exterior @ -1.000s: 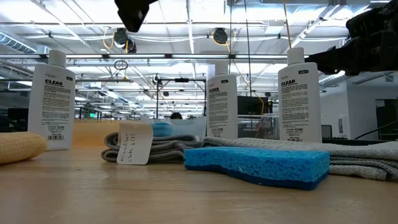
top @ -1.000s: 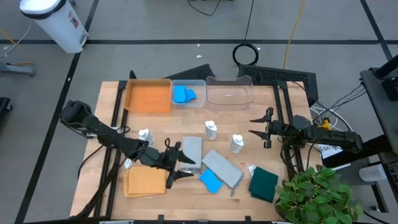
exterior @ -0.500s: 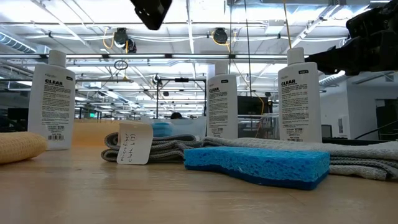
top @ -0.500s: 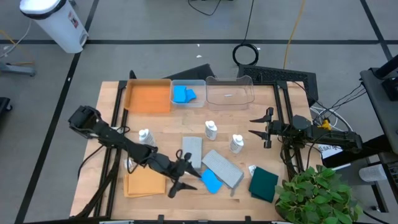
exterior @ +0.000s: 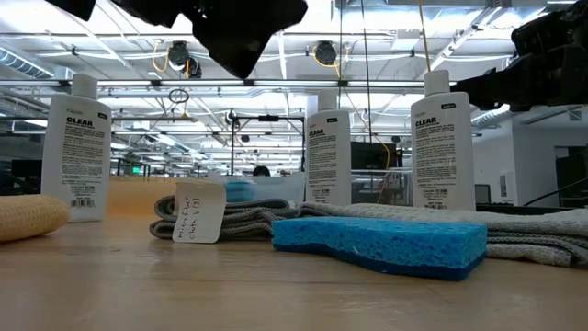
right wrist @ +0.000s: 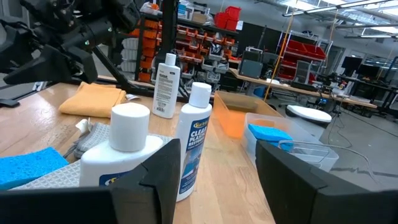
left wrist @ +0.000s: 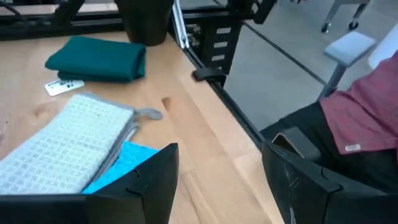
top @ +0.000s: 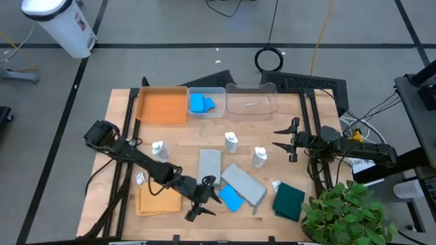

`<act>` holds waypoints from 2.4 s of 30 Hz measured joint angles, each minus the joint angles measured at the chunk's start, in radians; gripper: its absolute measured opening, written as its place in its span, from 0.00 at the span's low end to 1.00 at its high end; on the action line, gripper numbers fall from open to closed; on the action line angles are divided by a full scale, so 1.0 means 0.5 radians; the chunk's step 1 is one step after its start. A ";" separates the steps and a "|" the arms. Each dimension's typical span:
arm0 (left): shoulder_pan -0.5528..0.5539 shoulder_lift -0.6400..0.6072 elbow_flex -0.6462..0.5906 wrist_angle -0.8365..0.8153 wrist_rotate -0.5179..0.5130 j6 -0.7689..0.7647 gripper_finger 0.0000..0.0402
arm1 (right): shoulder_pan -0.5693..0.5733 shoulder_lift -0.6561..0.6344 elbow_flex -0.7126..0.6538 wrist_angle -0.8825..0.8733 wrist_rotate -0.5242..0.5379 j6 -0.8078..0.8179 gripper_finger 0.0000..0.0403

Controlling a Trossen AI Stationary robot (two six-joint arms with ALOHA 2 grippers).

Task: Pick & Place Kitchen Items
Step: Put the blue sponge into the left transparent bin

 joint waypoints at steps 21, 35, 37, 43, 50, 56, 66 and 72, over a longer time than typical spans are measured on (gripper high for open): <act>0.013 -0.303 -0.014 -0.275 -0.009 -0.078 0.59 | -0.001 0.001 0.001 -0.001 0.000 -0.001 0.45; 0.023 -0.906 -0.472 -0.191 -0.554 -0.057 0.59 | 0.000 0.000 0.001 -0.001 0.000 0.000 0.45; 0.043 -0.979 -0.569 -0.086 -0.576 -0.074 0.59 | 0.000 0.001 0.000 0.000 0.000 0.000 0.45; 0.064 -1.131 -0.805 0.224 -0.580 -0.082 0.59 | -0.016 0.014 0.000 0.249 0.205 -0.293 0.45; 0.064 -1.147 -0.873 0.227 -0.579 -0.181 0.59 | -0.014 0.036 -0.001 0.396 0.260 -0.528 0.45; 0.068 -1.147 -0.873 0.225 -0.580 -0.237 0.59 | -0.010 0.103 0.000 0.507 -0.064 0.824 0.45; 0.072 -1.147 -0.873 0.239 -0.597 -0.241 0.59 | 0.112 0.270 -0.001 0.962 0.153 1.848 0.45; 0.072 -1.147 -0.873 0.239 -0.603 -0.239 0.59 | 0.464 0.605 0.005 1.594 0.210 1.524 0.45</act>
